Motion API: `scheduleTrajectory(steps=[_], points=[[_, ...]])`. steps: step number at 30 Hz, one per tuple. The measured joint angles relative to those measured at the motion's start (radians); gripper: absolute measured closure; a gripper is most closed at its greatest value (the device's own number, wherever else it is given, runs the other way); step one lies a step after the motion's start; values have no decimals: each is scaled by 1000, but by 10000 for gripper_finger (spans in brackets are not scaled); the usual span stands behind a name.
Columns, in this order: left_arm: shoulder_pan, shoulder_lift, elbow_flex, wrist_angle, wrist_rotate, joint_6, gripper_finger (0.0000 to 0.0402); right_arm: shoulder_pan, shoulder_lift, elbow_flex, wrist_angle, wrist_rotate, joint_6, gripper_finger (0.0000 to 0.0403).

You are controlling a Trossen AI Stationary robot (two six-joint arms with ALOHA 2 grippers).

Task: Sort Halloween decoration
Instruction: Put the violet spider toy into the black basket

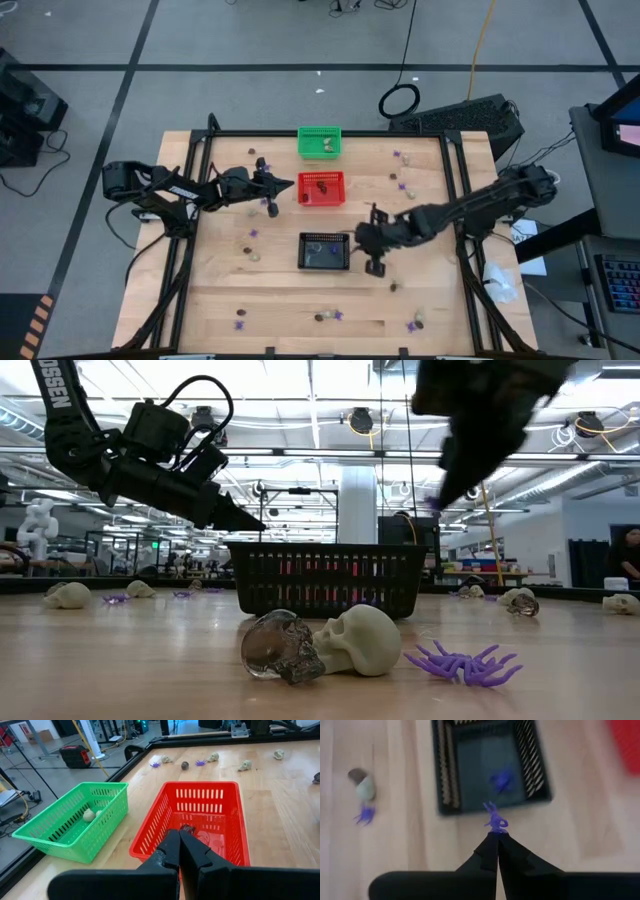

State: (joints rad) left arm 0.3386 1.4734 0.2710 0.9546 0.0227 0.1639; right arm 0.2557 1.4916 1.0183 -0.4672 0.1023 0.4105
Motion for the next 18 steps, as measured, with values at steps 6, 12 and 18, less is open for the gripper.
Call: scheduleTrajectory(steps=[6,12,18], points=[[0,0,0,0,0,0,402,-102,98,77,31,-72,-141,403],[0,0,0,-3,0,0,402,-147,234,179,17,-158,-241,403],[0,0,0,-10,0,0,402,-164,334,288,-48,-183,-280,398]])
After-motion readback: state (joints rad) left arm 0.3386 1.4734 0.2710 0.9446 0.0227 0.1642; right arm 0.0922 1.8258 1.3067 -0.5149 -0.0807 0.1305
